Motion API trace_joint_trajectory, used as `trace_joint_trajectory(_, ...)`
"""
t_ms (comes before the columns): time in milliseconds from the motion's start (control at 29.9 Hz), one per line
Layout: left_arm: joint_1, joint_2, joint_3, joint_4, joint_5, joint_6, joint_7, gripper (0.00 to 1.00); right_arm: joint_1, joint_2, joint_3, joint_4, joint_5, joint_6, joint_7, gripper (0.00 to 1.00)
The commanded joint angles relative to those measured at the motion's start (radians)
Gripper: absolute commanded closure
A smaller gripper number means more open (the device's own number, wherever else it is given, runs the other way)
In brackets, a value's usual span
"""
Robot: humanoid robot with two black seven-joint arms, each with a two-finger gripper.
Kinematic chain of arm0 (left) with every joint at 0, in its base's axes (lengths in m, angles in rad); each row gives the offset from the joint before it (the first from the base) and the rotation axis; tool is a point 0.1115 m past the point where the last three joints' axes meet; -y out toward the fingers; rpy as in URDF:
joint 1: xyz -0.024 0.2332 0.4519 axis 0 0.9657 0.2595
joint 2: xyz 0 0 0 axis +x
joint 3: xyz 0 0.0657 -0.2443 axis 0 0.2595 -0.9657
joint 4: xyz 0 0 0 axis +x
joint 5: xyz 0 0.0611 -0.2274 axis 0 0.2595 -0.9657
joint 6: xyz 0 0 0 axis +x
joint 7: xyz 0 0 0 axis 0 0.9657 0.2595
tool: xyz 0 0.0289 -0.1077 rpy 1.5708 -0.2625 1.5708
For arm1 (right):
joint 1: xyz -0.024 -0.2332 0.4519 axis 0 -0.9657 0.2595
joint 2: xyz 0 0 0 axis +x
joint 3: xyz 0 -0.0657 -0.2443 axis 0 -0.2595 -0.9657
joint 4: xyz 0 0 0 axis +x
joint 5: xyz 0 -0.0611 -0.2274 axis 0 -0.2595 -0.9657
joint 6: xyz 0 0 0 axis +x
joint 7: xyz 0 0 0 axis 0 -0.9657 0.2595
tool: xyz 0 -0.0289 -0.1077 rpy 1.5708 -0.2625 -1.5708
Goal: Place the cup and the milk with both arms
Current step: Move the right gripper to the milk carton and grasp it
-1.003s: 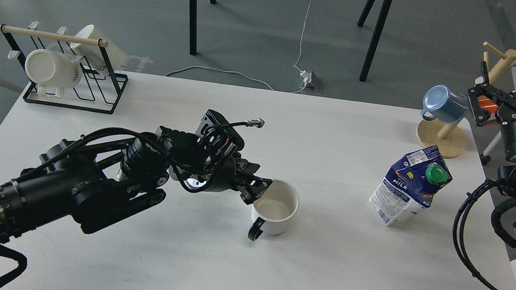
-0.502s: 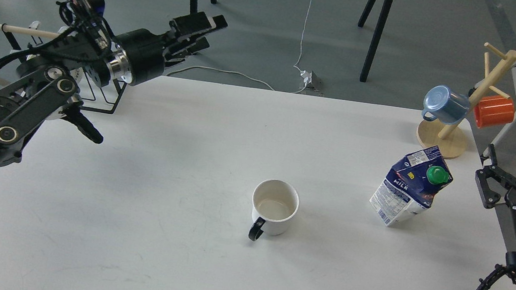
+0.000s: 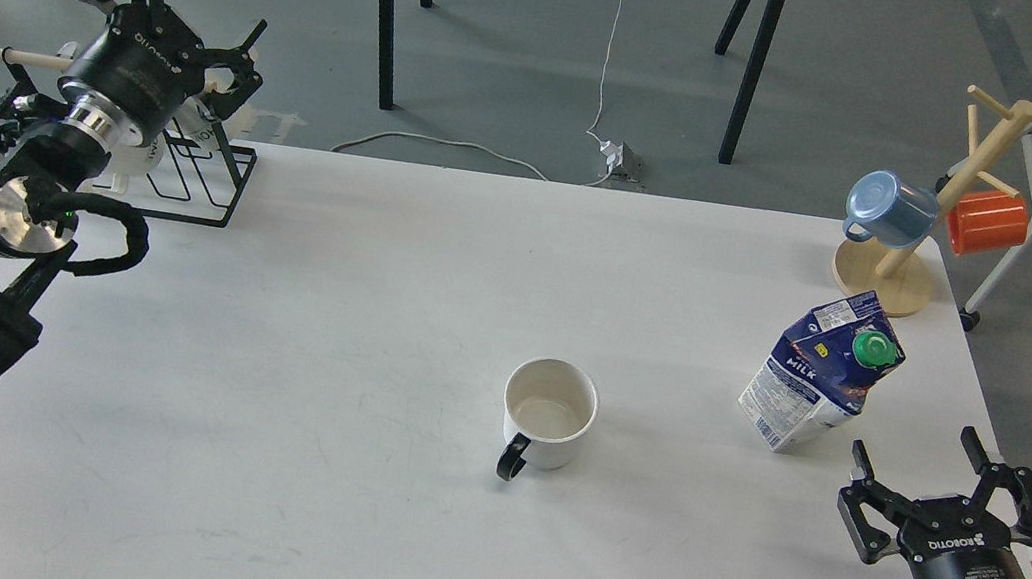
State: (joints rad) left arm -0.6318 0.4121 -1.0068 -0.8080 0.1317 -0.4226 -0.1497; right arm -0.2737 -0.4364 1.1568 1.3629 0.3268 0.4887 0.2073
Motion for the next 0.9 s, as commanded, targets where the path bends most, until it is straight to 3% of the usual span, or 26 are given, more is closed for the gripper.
trace_joint_trajectory(0, 0.006, 0.010, -0.001, 0.004, -0.004, -0.001, -0.001, 0.01, 0.045, 0.021, -0.026, -0.056, -0.003, 0.000, 0.000, 0.01)
trace_joint_trajectory(870, 0.001, 0.051, -0.003, 0.004, -0.004, 0.002, -0.001, 0.01, 0.270, 0.183, -0.071, -0.252, -0.008, 0.000, 0.000, 0.03)
